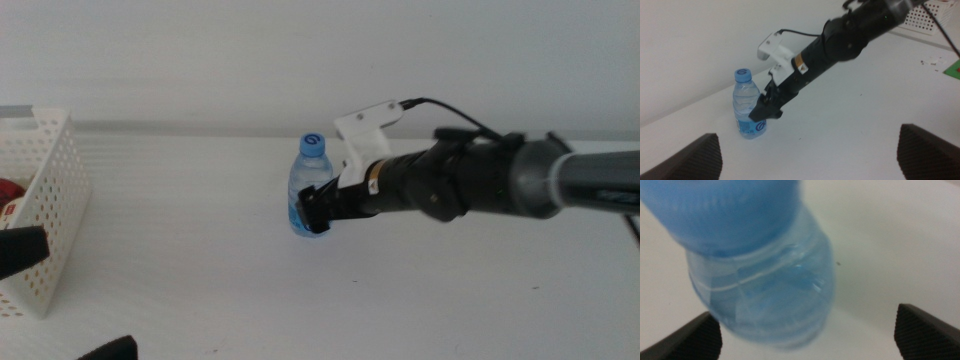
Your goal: Use arms to grab the bottles and put them into the dustbin to the left of the table.
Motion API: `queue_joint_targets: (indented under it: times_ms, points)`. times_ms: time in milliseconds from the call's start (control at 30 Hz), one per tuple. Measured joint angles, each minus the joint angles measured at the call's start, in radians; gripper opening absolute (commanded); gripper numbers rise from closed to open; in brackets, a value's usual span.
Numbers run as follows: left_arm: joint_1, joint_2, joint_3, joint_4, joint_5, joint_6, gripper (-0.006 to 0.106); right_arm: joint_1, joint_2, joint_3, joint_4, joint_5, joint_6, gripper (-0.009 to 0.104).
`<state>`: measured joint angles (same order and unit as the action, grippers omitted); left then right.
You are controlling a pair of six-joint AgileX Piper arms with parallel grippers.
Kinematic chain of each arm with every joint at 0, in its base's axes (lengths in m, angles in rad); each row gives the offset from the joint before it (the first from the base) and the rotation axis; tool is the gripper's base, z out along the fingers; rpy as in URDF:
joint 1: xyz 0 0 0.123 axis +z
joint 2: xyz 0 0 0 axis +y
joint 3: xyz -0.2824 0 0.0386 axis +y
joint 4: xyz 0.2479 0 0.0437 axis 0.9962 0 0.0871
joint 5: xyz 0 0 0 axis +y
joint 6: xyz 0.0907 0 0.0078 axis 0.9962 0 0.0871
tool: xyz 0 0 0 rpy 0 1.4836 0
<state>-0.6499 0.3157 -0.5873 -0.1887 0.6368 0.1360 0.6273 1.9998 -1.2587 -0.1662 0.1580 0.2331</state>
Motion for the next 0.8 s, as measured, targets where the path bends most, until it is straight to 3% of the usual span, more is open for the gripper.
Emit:
queue_joint_targets:
  times_ms: [400, 800]
  points:
    - [0.000, 0.000, 0.000, 0.000, 0.000, 0.000, 0.094, 0.032, -0.298, 0.000, 0.291, 0.448, -0.212, 0.092]
    - [0.000, 0.000, 0.000, 0.000, 0.000, 0.000, 0.094, 0.031, -0.698, 0.000, 0.302, 0.893, -0.264, 0.092]
